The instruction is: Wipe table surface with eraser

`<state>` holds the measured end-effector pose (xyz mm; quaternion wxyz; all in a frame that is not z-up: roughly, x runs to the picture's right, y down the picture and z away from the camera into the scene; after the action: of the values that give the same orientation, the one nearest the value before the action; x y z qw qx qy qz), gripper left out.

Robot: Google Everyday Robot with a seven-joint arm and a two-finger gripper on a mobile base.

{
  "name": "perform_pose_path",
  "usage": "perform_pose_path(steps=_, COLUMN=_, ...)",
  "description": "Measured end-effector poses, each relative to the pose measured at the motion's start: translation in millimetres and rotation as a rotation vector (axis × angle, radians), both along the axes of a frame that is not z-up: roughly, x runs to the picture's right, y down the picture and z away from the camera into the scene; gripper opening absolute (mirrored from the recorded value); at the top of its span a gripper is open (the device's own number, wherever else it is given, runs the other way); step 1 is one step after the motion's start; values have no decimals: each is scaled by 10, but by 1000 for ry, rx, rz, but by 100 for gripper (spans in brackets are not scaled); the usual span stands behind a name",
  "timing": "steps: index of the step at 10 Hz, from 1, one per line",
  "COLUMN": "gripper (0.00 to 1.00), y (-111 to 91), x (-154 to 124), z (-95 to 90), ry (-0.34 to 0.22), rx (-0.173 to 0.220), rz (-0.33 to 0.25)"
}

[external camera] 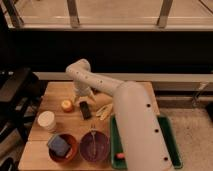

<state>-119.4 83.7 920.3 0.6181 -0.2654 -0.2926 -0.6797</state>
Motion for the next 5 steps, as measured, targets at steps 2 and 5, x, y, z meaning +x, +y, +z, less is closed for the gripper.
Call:
perform_pose_path(steps=2, gripper=80, y=79, x=11, z=72, ry=2, rx=-29, rz=0)
perform_pose_path(steps=5, gripper=58, y=122, x=-39, z=58, ry=-15, rx=-31, rz=-5)
